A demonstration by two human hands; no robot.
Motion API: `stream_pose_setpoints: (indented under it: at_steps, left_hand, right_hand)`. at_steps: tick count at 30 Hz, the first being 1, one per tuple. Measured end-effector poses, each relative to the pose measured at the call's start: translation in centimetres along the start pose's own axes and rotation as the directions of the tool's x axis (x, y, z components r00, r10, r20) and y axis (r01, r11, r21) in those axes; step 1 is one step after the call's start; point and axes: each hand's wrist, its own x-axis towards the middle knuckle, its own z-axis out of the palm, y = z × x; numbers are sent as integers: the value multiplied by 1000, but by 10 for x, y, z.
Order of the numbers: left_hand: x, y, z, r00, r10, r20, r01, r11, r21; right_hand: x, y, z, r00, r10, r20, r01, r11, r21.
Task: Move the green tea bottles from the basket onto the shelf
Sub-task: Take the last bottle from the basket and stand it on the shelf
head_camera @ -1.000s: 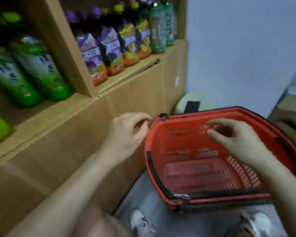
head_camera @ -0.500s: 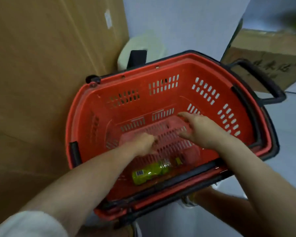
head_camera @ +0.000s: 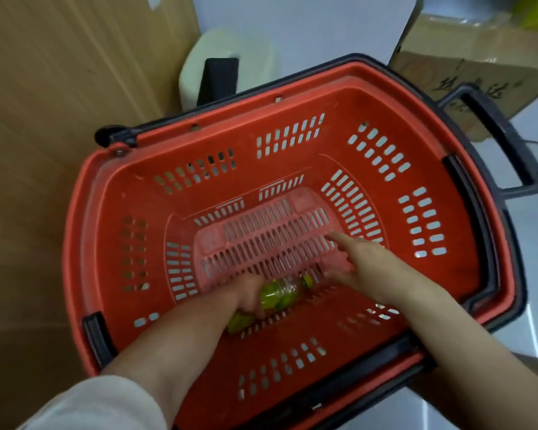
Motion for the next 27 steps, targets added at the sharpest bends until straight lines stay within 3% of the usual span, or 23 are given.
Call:
stream_pose_setpoints:
  at_steps: [4,8,11,13,14,16,18,20,21,24,27]
  left_hand:
    - [-18,3,-31,1000,-9,-9,7,984,-180]
    - [-54,20,-71,987,138,-87,-160,924,-348]
    - [-90,29,-93,963,209,-169,-257,898,-358]
    - [-114,26,-101,949,205,-239,-272,917,-293]
    - [-127,21,-105,935,176,-307,-241,952,-188]
    - [-159,3,-113,847,96,-522,-39,992,119]
    - [-195,-23,-117,664,8,-748,226,951,211]
    - [-223,-53,-114,500,-158,-852,383,922,54]
    - [-231,-64,-109,480,-269,-835,387,919,-74]
    - [-234,-81,-94,566,-467,-680,119,862,-493]
    - [-222,-82,-95,540,-485,-688,42,832,-553]
  right_hand:
    - [-8,-2,8,999,-16,52,15,999,33]
    - [-11,-5,2,996,-33,88,20,990,140]
    - [-16,-11,-4,993,-85,85,62,968,244]
    - [-21,-17,-4,991,-132,-14,131,948,289]
    - [-22,-19,-3,987,-147,-59,158,937,313]
    - [-24,-21,-4,980,-161,-118,192,922,337]
    - [-25,-22,-6,978,-133,-161,179,930,321]
    - [-22,-21,-10,975,-94,-201,153,942,298]
    - [-22,-22,-12,971,-96,-217,157,946,283]
    - [-22,-38,-19,960,-114,-256,175,957,231]
    - [-22,-57,-23,943,-138,-303,194,968,162]
